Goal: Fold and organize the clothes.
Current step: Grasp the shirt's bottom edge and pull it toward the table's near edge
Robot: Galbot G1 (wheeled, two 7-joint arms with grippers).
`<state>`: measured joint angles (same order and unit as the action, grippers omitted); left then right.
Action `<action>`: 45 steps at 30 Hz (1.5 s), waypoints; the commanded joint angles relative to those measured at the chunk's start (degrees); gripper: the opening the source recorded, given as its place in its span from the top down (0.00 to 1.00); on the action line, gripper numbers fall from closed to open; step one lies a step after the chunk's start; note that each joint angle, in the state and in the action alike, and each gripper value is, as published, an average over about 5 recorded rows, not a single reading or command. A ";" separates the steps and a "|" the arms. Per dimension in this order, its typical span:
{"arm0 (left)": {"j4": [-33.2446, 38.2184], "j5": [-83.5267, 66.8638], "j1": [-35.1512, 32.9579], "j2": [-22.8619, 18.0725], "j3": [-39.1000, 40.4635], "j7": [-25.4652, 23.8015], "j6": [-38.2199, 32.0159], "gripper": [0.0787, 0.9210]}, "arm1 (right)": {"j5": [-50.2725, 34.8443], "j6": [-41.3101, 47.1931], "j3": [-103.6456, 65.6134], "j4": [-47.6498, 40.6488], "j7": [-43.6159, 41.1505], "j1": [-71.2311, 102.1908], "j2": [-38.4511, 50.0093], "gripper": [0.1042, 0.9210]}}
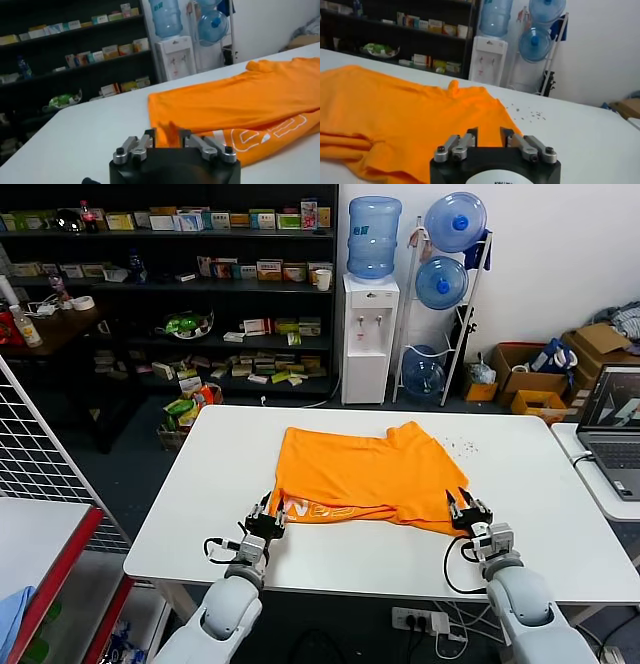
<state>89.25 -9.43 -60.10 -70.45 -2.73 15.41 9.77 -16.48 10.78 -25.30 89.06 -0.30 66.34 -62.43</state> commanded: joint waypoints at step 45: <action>6.14 -11.01 -4.52 3.81 -0.17 -2.88 4.80 0.98 | -0.42 5.58 -2.46 5.29 0.60 9.66 0.94 0.96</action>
<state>92.34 -19.60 -63.20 -67.42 -2.89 12.58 13.96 -16.95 16.33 -27.88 92.66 0.23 74.93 -61.81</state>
